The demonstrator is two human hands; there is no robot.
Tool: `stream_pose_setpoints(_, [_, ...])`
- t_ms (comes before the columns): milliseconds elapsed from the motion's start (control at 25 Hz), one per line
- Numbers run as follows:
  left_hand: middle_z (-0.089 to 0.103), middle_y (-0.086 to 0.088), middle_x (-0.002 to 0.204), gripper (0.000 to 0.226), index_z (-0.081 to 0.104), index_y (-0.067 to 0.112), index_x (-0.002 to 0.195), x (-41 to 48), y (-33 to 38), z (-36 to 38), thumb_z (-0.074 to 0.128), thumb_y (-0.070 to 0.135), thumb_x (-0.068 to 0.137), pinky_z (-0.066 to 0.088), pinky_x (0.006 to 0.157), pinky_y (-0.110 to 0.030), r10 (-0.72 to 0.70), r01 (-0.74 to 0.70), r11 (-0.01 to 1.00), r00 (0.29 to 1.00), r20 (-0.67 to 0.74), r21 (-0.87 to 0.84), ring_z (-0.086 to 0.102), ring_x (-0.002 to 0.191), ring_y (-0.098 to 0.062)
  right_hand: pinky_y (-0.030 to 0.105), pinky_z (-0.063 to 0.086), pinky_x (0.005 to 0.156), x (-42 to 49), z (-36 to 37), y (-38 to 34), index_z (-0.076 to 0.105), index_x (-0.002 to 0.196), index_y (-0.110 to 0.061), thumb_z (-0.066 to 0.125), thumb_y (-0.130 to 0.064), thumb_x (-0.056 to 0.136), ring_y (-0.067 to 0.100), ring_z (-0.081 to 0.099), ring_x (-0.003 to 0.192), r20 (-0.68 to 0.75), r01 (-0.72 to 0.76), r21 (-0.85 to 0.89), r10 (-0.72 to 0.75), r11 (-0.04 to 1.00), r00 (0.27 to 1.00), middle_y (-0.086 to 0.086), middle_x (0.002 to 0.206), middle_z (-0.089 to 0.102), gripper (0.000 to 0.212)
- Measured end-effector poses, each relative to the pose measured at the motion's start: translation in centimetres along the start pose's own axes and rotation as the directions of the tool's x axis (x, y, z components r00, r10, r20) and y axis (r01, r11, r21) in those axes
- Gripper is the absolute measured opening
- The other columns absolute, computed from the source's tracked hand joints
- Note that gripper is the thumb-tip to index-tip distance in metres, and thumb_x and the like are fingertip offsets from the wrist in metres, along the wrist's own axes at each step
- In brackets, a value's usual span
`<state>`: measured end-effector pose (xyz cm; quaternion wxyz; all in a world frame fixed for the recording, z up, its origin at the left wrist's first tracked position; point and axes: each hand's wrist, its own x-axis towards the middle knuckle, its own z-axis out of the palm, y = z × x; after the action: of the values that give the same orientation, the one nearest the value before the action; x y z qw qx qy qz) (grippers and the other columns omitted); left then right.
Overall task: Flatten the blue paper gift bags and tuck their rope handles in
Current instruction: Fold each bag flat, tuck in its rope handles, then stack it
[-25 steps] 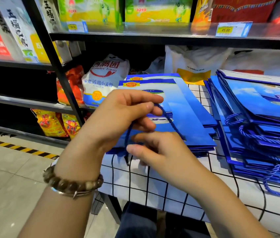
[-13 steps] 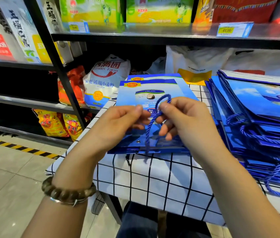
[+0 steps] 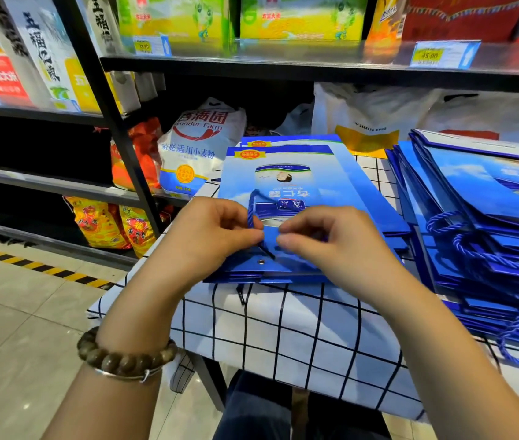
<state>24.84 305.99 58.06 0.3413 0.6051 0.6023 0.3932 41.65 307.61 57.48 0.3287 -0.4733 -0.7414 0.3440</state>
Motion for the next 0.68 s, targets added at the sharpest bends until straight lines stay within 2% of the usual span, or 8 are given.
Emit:
stream_pose_setpoints(80, [0.062,0.005,0.054,0.018,0.066,0.021,0.068,-0.1,-0.3,-0.5,0.071,0.004,0.075,0.049,0.059,-0.017,0.002,-0.001,0.999,1.0,-0.017,0.05,0.058,0.056,-0.005,0.015,0.045,0.067,-0.6,0.5,0.0,0.071,0.081,-0.026,0.069,-0.026,0.079,0.001,0.057,0.073,0.076,0.061,-0.076,-0.055,0.995,0.996,-0.018,0.072,0.065,0.003])
stream_pose_setpoints(160, [0.06,0.002,0.056,0.02,0.065,0.022,0.072,-0.4,-0.1,-0.8,0.07,0.002,0.076,0.046,0.053,-0.012,0.011,-0.011,0.999,1.0,-0.002,0.034,0.056,0.054,-0.004,0.02,0.045,0.069,-0.4,0.9,0.1,0.073,0.084,-0.021,0.069,-0.025,0.078,0.005,0.057,0.075,0.085,0.08,-0.061,-0.075,0.995,0.994,-0.014,0.074,0.066,0.008])
stream_pose_setpoints(320, [0.059,-0.003,0.059,0.022,0.063,0.022,0.077,-0.6,0.3,-0.8,0.069,0.001,0.077,0.04,0.048,-0.013,0.048,-0.048,0.999,0.998,0.027,-0.009,0.053,0.055,-0.011,0.015,0.045,0.064,0.3,1.7,-0.4,0.073,0.078,-0.021,0.072,-0.02,0.075,0.001,0.058,0.064,0.056,0.066,-0.002,-0.066,0.998,0.996,-0.014,0.063,0.065,0.003])
stream_pose_setpoints(440, [0.063,0.003,0.056,0.021,0.064,0.022,0.086,-0.7,0.1,-0.6,0.07,0.004,0.076,0.041,0.047,-0.012,0.086,-0.087,0.995,0.996,-0.011,-0.04,0.055,0.049,-0.005,0.024,0.051,0.065,0.6,1.9,-0.3,0.068,0.07,-0.027,0.07,-0.014,0.077,0.005,0.061,0.059,0.039,0.008,0.095,-0.012,0.995,0.999,-0.008,0.061,0.067,0.015])
stream_pose_setpoints(520, [0.067,0.006,0.069,0.027,0.061,0.032,0.092,-1.3,-0.7,-0.8,0.072,0.014,0.075,0.048,0.061,-0.013,0.153,-0.151,0.987,0.987,-0.041,0.06,0.062,0.062,-0.002,0.025,0.052,0.063,0.7,1.8,-0.2,0.063,0.068,-0.028,0.068,-0.008,0.078,0.007,0.062,0.057,0.044,-0.045,0.177,0.038,0.983,0.998,-0.006,0.058,0.067,0.023])
stream_pose_setpoints(600, [0.063,0.022,0.084,0.026,0.057,0.043,0.09,-2.1,-1.6,-1.2,0.074,0.036,0.072,0.041,0.075,-0.003,0.251,-0.241,0.926,0.968,0.001,0.291,0.057,0.084,0.011,0.018,0.048,0.058,0.7,1.7,0.0,0.06,0.067,-0.026,0.066,-0.006,0.079,0.006,0.061,0.054,0.041,-0.071,0.192,0.064,0.979,0.997,-0.005,0.061,0.069,0.024])
stream_pose_setpoints(680, [0.058,0.029,0.092,0.036,0.063,0.037,0.094,-2.7,-2.3,-1.6,0.064,0.056,0.063,0.037,0.08,-0.002,0.304,-0.3,0.86,0.951,0.058,0.412,0.052,0.093,0.013,0.018,0.047,0.058,0.8,1.6,0.0,0.055,0.068,-0.023,0.065,-0.007,0.079,0.011,0.064,0.058,0.036,-0.08,0.217,0.074,0.973,0.997,0.002,0.069,0.072,0.021])
